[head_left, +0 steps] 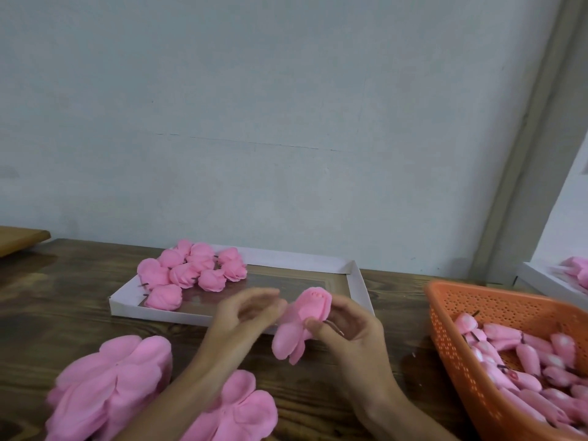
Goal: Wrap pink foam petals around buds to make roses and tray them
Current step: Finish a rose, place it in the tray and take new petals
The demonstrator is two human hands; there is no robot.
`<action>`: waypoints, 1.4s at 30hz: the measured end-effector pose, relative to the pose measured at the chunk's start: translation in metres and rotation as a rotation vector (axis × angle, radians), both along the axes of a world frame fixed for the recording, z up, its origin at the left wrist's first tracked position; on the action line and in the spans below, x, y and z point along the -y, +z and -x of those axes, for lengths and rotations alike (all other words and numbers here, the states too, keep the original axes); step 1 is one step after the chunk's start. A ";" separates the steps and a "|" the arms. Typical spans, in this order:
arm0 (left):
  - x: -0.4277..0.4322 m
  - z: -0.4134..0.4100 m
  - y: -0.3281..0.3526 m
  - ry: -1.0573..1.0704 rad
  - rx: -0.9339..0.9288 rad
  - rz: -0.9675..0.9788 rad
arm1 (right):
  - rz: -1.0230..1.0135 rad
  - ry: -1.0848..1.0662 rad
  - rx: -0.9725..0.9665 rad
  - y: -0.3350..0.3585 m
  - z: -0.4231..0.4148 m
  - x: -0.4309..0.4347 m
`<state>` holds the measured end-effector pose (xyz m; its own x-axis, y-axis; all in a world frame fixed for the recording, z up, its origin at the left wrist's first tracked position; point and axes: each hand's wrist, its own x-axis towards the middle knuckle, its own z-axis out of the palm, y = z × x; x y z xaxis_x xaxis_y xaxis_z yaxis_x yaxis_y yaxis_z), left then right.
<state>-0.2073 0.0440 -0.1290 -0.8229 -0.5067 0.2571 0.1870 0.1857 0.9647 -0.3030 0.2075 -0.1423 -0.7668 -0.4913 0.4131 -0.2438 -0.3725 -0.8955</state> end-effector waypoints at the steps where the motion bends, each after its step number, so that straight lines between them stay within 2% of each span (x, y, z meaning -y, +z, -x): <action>1: 0.001 0.000 0.000 -0.056 0.050 -0.001 | 0.015 0.005 0.016 0.000 0.001 0.000; 5: -0.001 0.002 -0.005 -0.189 0.087 -0.185 | 0.018 0.044 0.011 -0.002 0.005 -0.002; 10: 0.001 0.005 -0.009 -0.045 0.014 -0.341 | -0.019 0.104 -0.086 -0.001 0.002 -0.003; 13: -0.004 0.004 -0.010 0.065 -0.064 -0.230 | -0.037 0.159 -0.156 -0.001 -0.004 -0.002; 16: -0.012 0.001 -0.008 0.113 -0.206 -0.140 | -0.055 0.117 -0.263 -0.002 -0.004 0.000; 21: -0.020 0.000 -0.006 0.057 -0.321 -0.096 | -0.076 0.044 -0.294 0.000 -0.001 -0.001; 31: -0.013 -0.005 0.001 -0.053 -0.296 0.017 | -0.111 0.037 -0.223 0.004 -0.005 -0.002; 35: -0.012 -0.003 -0.001 -0.029 -0.261 -0.035 | -0.105 0.034 -0.264 0.005 -0.005 -0.003; 40: -0.001 0.000 -0.004 -0.095 -0.027 -0.036 | 0.032 0.025 -0.105 0.003 0.002 -0.001; 42: 0.001 0.002 -0.009 -0.100 0.007 -0.106 | 0.031 0.046 -0.072 0.002 0.003 -0.001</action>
